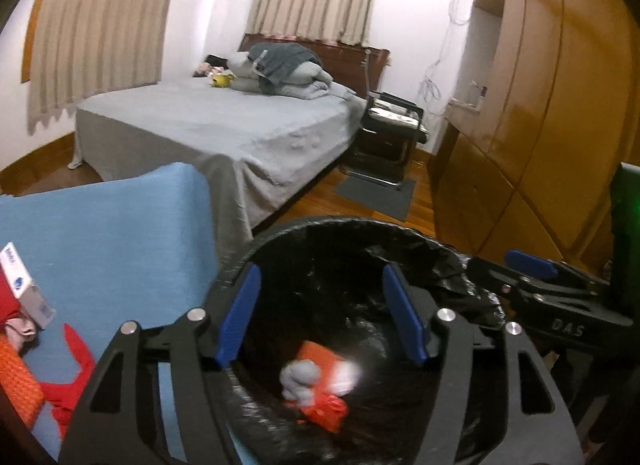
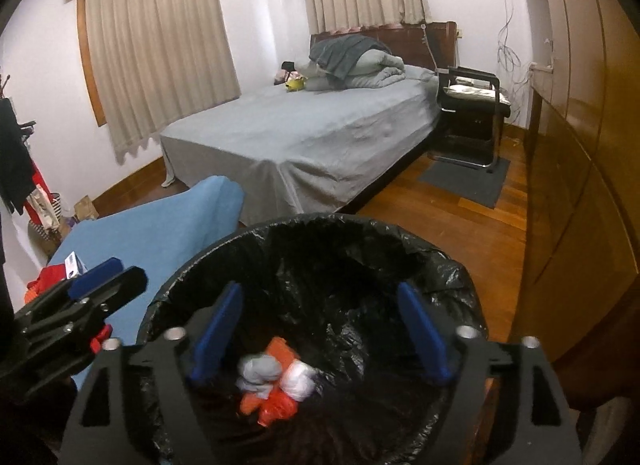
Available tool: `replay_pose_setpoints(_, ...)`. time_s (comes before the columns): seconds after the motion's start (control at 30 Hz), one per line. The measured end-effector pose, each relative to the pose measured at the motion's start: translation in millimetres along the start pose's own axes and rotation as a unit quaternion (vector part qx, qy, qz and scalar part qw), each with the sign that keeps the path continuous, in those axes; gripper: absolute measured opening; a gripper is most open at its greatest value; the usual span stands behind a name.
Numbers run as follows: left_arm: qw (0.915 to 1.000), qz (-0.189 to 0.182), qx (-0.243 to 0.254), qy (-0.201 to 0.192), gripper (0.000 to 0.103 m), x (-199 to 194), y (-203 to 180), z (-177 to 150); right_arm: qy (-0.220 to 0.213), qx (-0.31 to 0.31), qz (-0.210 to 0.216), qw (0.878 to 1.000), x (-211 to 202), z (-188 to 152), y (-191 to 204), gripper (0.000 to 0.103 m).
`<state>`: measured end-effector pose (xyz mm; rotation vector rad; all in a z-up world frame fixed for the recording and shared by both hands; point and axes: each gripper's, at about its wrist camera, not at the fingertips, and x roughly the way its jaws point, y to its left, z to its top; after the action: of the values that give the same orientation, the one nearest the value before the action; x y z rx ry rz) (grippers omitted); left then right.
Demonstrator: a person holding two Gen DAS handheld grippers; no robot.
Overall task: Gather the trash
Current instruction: 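Grasp the pink face mask with the left tool while the right tool approaches the red glove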
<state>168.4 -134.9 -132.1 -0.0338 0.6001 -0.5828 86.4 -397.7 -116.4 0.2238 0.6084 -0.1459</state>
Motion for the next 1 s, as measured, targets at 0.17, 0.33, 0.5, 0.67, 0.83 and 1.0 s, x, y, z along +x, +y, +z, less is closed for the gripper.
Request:
replay_pose_setpoints(0.17, 0.9985, 0.052, -0.005, -0.017, 0.077, -25, 27, 0, -0.005, -0.010, 0.025, 1.000, 0, 3, 22, 0.097)
replay_pose_setpoints(0.33, 0.9932, 0.111, -0.026, -0.025, 0.080, -62, 70, -8, -0.005, -0.036, 0.072, 0.997, 3, 3, 67, 0.097)
replay_pose_setpoints(0.5, 0.9846, 0.167, -0.040, -0.029, 0.080, -102, 110, -16, 0.008, -0.064, 0.133, 0.989, 8, -3, 121, 0.097)
replay_pose_setpoints(0.67, 0.9739, 0.217, -0.062, -0.027, 0.080, -141, 148, -30, 0.026, -0.100, 0.191, 0.976, 16, -17, 176, 0.097)
replay_pose_setpoints(0.83, 0.9617, 0.260, -0.084, -0.018, 0.080, -167, 181, -45, 0.047, -0.129, 0.229, 0.964, 26, -37, 223, 0.097)
replay_pose_setpoints(1.0, 0.9492, 0.297, -0.104, -0.002, 0.080, -185, 213, -64, 0.070, -0.150, 0.234, 0.958, 39, -57, 250, 0.097)
